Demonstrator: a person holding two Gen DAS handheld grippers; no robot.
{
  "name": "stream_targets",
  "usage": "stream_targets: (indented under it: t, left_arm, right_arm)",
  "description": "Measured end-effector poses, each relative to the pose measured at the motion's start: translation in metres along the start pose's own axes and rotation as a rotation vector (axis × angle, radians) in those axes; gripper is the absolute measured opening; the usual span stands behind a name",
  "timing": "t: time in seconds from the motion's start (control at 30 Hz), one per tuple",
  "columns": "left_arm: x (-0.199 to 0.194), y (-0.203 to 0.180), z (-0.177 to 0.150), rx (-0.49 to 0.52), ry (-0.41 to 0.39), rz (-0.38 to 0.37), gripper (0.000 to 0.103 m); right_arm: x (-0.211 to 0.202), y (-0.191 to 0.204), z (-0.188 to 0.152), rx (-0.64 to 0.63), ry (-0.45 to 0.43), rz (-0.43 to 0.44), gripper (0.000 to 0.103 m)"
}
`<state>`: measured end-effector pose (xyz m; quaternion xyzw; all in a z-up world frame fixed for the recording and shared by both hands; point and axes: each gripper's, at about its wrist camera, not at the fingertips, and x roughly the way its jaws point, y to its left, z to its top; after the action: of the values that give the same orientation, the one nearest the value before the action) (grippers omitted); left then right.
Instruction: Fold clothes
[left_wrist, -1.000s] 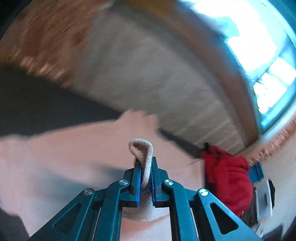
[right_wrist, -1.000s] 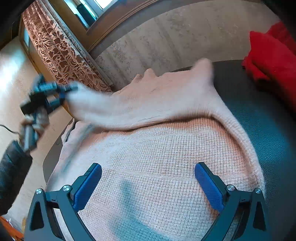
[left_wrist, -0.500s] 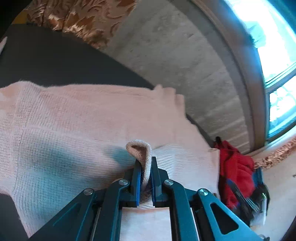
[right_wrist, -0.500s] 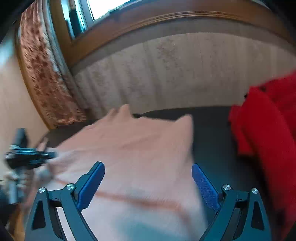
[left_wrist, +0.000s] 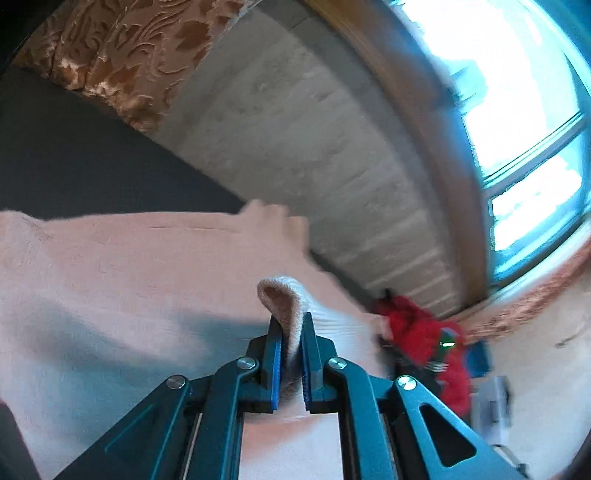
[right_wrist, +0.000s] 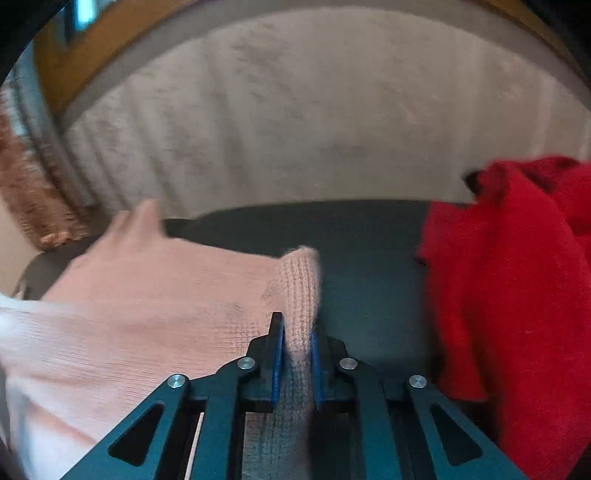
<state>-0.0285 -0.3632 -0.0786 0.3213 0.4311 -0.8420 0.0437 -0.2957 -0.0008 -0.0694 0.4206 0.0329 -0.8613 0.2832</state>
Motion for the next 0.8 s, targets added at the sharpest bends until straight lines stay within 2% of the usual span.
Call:
stream_targets:
  t: [0.07,0.1,0.13,0.2,0.23,0.3,0.37,0.4,0.53,0.6,0.63,0.7,0.8]
  left_arm:
    - [0.021,0.01,-0.002,-0.012,0.054,0.073,0.009]
    - [0.029,0.015,-0.003,-0.023,0.074,0.114,0.01]
    - [0.031,0.022,-0.004,-0.051,0.078,0.123,0.011]
    - [0.031,0.037,-0.005,-0.125,0.076,0.103,0.017]
    - [0.027,0.044,-0.004,-0.161,0.064,0.091,0.02]
    - [0.013,0.056,0.0,-0.206,0.016,0.079,0.022]
    - [0.002,0.065,0.0,-0.232,0.005,0.079,0.024]
    - [-0.001,0.068,-0.001,-0.244,0.013,0.069,0.024]
    - [-0.001,0.061,-0.013,-0.201,0.071,0.017,0.026]
    - [0.008,0.05,-0.023,-0.174,0.113,-0.004,0.032]
    - [0.013,0.045,-0.026,-0.149,0.125,0.008,0.033]
    - [0.024,0.033,-0.033,-0.09,0.137,0.056,0.031]
    - [0.028,0.016,-0.044,0.02,0.116,0.189,0.004]
  right_arm:
    - [0.007,-0.016,-0.001,0.051,0.014,-0.02,0.017]
    - [0.008,-0.02,-0.003,0.058,0.01,-0.039,0.027]
    - [0.009,-0.024,-0.005,0.067,0.007,-0.053,0.04]
    - [0.004,-0.03,-0.006,0.097,-0.003,-0.038,0.048]
    - [0.0,-0.031,-0.006,0.095,-0.01,-0.039,0.049]
    - [-0.015,-0.029,-0.007,0.075,-0.043,-0.042,0.049]
    - [-0.032,-0.022,-0.009,0.056,-0.085,-0.014,0.053]
    - [-0.039,-0.015,-0.012,0.045,-0.096,0.019,0.059]
    - [-0.056,0.018,-0.028,-0.017,-0.11,0.121,0.082]
    - [-0.058,0.037,-0.037,-0.058,-0.102,0.151,0.086]
    - [-0.054,0.04,-0.041,-0.083,-0.087,0.12,0.086]
    - [-0.044,0.048,-0.049,-0.134,-0.056,0.057,0.086]
    - [-0.035,0.047,-0.059,-0.167,-0.009,-0.005,0.086]
